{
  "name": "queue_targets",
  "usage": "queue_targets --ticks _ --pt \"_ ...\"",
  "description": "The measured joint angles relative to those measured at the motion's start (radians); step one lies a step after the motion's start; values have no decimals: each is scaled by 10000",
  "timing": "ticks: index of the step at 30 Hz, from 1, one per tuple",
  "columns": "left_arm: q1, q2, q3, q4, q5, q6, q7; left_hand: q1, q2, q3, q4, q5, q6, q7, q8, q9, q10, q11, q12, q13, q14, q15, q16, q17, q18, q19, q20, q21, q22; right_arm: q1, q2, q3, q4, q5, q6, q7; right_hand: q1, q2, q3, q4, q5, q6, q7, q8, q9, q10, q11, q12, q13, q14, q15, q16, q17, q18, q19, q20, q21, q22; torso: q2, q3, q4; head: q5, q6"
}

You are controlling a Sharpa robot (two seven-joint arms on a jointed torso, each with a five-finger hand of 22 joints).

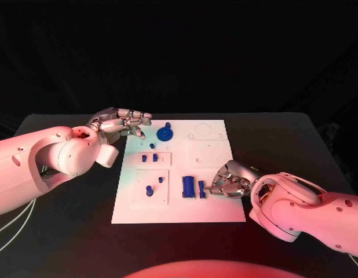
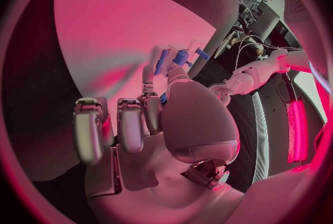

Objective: Assemble the parts on the task board

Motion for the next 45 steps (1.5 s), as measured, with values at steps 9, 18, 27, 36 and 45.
queue_targets --ticks 9,18,27,36,45 --pt "-16 175 -81 -237 32 -38 154 -223 1 -275 136 0 0 0 0 -6 -35 35 147 29 -258 22 -135 -110 -1 -83 83 -235 -119 692 -143 8 -1157 2195 -523 2221 840 195 -162 -71 -325 -912 510 -825 -383 -1694 456 -2863 -1055 16 239 -1174 -341 440 -230 223 -2699 -1 -171 -32 -57 -43 216" --pt "-110 789 -139 -1225 581 -410 838 -397 24 -637 415 0 92 -90 144 5 77 69 -235 -262 -1481 409 -2934 -1499 -3 -1048 584 -2319 -1386 1264 602 6 -3480 6907 -378 5396 2006 541 -235 -316 -1248 -1448 979 -1603 -876 -4535 1034 -8217 -5355 -2441 843 -7762 -6735 1560 -3720 738 -11035 -1833 -615 -117 -179 21 616" --pt "-306 1725 -176 -2478 1596 -867 1933 -503 102 -1397 638 0 -585 -253 -255 -383 -631 767 -1575 -782 -2657 1233 -5898 -2771 -163 -2632 1521 -5090 -3094 1367 1960 52 -5799 9655 494 7644 2540 750 -329 -535 -1713 -1512 1371 -2532 -1904 -4850 1722 -10899 -9134 -4594 1914 -12546 -9480 1559 -5690 1828 -14224 -4995 -1010 -123 -233 -11 1334" --pt "-510 2316 -179 -3127 2189 -1309 2568 -220 465 -2404 663 0 -895 -358 -267 -516 -1071 890 -2134 -779 -2613 1443 -7368 -3660 -163 -2412 1681 -6499 -4160 1371 2711 78 -6999 10472 1106 8658 2159 1209 -676 -1290 -1725 -1372 1445 -2759 -3273 -4194 1965 -12446 -11961 -4247 2255 -14441 -11865 1643 -6702 2409 -14374 -8384 -1234 -36 -210 94 1645" --pt "-600 2382 -185 -3127 2309 -1499 2702 -2613 1060 -2794 234 -275 -2462 -516 -596 -846 -2674 586 -2481 -1105 -3939 1115 -7823 -4054 -319 -3534 1176 -6915 -4523 1327 2741 127 -6983 10623 1202 8882 -444 936 -464 -1906 -2058 -2970 1178 -3123 -3765 -5794 1673 -12922 -12725 -5767 1983 -14769 -12663 1468 -7824 1886 -14708 -9666 -1291 9 -149 133 1685"
